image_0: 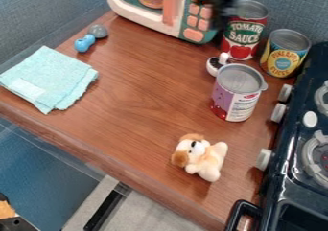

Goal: Move the can to the bottom left of the table

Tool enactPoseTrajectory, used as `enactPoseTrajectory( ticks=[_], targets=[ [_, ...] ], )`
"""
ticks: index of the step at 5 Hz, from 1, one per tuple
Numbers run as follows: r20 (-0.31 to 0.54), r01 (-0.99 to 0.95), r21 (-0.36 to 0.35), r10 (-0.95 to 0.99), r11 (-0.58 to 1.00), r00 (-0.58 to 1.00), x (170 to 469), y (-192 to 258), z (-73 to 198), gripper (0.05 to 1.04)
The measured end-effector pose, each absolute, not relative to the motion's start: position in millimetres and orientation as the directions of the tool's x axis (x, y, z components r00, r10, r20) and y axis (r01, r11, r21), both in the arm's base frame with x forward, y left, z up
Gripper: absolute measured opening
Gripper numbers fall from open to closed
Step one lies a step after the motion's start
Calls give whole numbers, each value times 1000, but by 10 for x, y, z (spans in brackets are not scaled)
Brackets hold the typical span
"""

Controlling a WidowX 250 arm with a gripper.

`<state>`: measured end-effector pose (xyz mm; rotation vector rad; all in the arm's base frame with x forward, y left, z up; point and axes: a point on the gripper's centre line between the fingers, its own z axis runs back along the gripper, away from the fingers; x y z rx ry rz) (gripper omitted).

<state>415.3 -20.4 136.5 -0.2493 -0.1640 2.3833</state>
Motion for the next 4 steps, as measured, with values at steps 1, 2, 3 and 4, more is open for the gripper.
enactPoseTrajectory(
  ticks=[1, 2, 3, 4],
  targets=[
    [-95, -763, -220, 791, -608, -604, 4299, -699, 1287, 998],
    [-70, -824, -218, 851, -523, -521, 4363, -1020, 1203, 998],
    [-33, -860, -205, 881, -468, -472, 4325, -1265, 1049, 998],
    [-21, -869, -178, 884, -462, -466, 4226, -1356, 894, 998]
  ],
)
